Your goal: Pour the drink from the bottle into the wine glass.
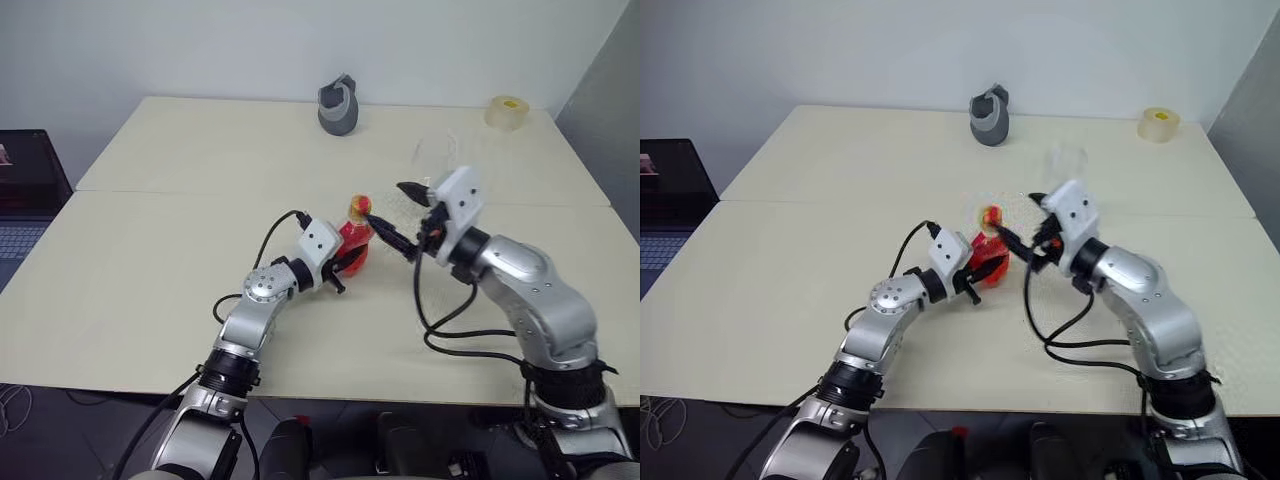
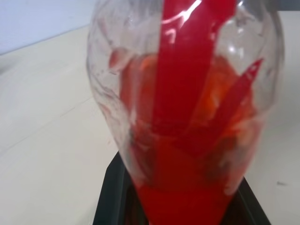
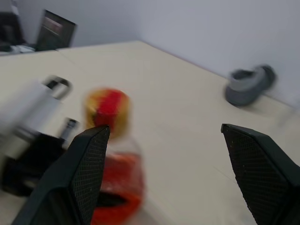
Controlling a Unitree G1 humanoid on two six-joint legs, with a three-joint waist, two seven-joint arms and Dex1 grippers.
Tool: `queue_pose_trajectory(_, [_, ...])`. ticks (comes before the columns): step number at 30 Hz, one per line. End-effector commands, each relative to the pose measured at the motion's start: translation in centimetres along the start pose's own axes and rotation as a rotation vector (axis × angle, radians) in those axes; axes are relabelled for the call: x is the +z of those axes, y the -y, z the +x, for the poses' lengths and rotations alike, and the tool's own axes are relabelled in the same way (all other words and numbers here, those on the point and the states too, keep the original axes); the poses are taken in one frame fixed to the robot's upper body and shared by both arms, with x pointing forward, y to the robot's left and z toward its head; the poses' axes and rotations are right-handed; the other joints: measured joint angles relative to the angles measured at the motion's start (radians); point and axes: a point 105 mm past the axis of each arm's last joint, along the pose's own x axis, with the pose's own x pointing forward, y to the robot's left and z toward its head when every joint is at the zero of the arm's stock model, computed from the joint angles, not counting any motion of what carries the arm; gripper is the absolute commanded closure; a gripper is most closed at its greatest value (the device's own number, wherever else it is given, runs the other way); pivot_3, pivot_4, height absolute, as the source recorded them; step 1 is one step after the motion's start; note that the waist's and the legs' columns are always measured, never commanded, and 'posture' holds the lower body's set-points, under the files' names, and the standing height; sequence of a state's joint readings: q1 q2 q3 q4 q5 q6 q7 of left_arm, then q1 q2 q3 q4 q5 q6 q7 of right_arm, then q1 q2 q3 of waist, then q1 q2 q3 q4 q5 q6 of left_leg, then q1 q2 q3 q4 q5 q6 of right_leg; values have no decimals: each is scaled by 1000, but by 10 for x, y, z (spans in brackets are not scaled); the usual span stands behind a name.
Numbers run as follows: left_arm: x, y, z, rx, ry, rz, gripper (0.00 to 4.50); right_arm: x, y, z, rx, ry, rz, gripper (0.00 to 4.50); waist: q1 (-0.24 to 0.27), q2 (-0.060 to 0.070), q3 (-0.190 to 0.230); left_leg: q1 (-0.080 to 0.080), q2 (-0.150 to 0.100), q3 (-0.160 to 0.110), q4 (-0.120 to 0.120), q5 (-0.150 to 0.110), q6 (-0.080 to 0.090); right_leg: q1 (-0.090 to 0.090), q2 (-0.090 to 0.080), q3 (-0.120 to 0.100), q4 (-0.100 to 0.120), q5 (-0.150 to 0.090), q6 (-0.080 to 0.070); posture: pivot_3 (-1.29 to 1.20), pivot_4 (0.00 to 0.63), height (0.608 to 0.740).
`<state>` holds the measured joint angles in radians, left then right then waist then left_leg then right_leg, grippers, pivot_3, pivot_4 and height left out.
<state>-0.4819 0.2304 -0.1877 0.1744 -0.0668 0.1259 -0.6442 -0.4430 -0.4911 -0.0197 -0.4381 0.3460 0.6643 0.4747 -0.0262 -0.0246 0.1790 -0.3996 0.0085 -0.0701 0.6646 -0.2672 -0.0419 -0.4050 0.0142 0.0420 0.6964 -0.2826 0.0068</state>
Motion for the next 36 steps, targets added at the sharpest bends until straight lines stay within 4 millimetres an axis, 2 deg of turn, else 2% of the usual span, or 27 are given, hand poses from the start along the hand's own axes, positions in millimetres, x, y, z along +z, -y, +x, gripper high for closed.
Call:
queue_pose_trajectory(1, [20, -1, 1, 1, 74, 33, 3772, 9, 0, -10, 30, 22, -10, 471, -2, 0, 0, 0, 0, 0, 0, 0, 0, 0, 0, 0, 0, 0, 0, 0, 150, 740])
queue_pose_trajectory(3, [20, -1, 1, 1, 74, 33, 3772, 11, -5, -11, 71, 26, -9, 471, -5, 0, 0, 1, 1, 0, -1, 0, 0, 0, 1, 0, 0, 0, 0, 0, 150, 740])
queue_pose_trajectory(7, [20, -1, 1, -1, 73, 34, 3772, 22, -33, -7, 183, 68, 11, 471, -7, 0, 0, 1, 1, 0, -1, 0, 0, 0, 1, 0, 0, 0, 0, 0, 150, 740])
queue_pose_trajectory(13, [21, 0, 1, -3, 73, 36, 3772, 36, -61, 17, 217, 139, 41, 471, -4, 0, 0, 1, 1, 0, 0, 0, 0, 0, 1, 0, 0, 0, 0, 0, 150, 740])
queue_pose_trajectory(18, [21, 1, 2, -5, 74, 37, 3772, 39, -62, 35, 170, 161, 49, 471, -3, 0, 0, 0, 1, 0, 0, 0, 0, 0, 1, 0, 0, 0, 0, 0, 150, 740])
queue_pose_trajectory(23, [20, 2, 1, -1, 73, 37, 3772, 34, -55, 37, 147, 145, 112, 471, -2, 0, 0, 0, 1, 0, 0, 0, 0, 0, 0, 0, 0, 0, 0, 0, 150, 740])
queue_pose_trajectory(28, [20, 2, 1, 0, 74, 36, 3772, 34, -59, 37, 180, 143, 152, 471, -2, 0, 0, 0, 1, 0, 0, 0, 0, 0, 0, 0, 0, 0, 0, 0, 150, 740])
queue_pose_trajectory(31, [20, 2, 1, 0, 74, 37, 3772, 35, -61, 37, 195, 144, 163, 1049, -3, 0, 0, 0, 1, 0, 0, 0, 0, 0, 0, 0, 0, 0, 0, 0, 150, 740])
queue_pose_trajectory(36, [20, 2, 1, 3, 73, 37, 3772, 34, -69, 35, 235, 134, 157, 2838, -3, 0, 0, 0, 1, 0, 0, 0, 0, 0, 0, 0, 0, 0, 0, 0, 150, 740])
